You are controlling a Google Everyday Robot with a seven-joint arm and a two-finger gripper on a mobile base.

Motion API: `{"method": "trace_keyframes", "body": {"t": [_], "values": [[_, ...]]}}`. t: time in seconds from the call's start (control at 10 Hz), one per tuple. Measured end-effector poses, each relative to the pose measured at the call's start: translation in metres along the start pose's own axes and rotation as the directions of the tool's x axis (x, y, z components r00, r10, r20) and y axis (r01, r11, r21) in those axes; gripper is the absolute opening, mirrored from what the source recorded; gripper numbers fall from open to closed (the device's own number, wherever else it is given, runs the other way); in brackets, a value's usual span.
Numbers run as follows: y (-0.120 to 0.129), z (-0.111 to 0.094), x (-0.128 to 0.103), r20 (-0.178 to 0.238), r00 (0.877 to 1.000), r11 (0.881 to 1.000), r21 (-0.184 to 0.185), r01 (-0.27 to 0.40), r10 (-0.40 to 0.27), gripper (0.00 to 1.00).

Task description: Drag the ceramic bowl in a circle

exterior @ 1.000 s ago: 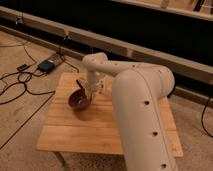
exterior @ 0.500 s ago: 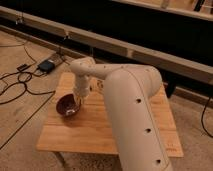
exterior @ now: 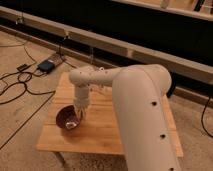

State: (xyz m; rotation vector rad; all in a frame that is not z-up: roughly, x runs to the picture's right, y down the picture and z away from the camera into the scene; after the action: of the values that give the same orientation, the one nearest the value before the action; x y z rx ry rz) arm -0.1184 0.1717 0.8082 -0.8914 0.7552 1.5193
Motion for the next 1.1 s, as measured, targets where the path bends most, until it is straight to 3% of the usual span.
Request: {"method": "trace_keyframes", "body": {"t": [0.3, 0.5, 0.9, 1.0, 1.1], "values": [[-0.035, 0.000, 0.009, -0.004, 0.996, 0.996, -0.024, -0.089, 0.088, 0.00], [-0.068, -0.003, 0.006, 0.005, 0.986, 0.984, -0.054, -0.168, 0.168, 0.00], [-0.121, -0.022, -0.028, 0.065, 0.963, 0.960, -0.113, -0.254, 0.263, 0.00], [-0.125, -0.025, -0.032, 0.072, 0.961, 0.959, -0.115, -0.258, 0.267, 0.00], [-0.130, -0.045, -0.058, 0.116, 0.957, 0.960, -0.128, -0.250, 0.265, 0.00]]}}
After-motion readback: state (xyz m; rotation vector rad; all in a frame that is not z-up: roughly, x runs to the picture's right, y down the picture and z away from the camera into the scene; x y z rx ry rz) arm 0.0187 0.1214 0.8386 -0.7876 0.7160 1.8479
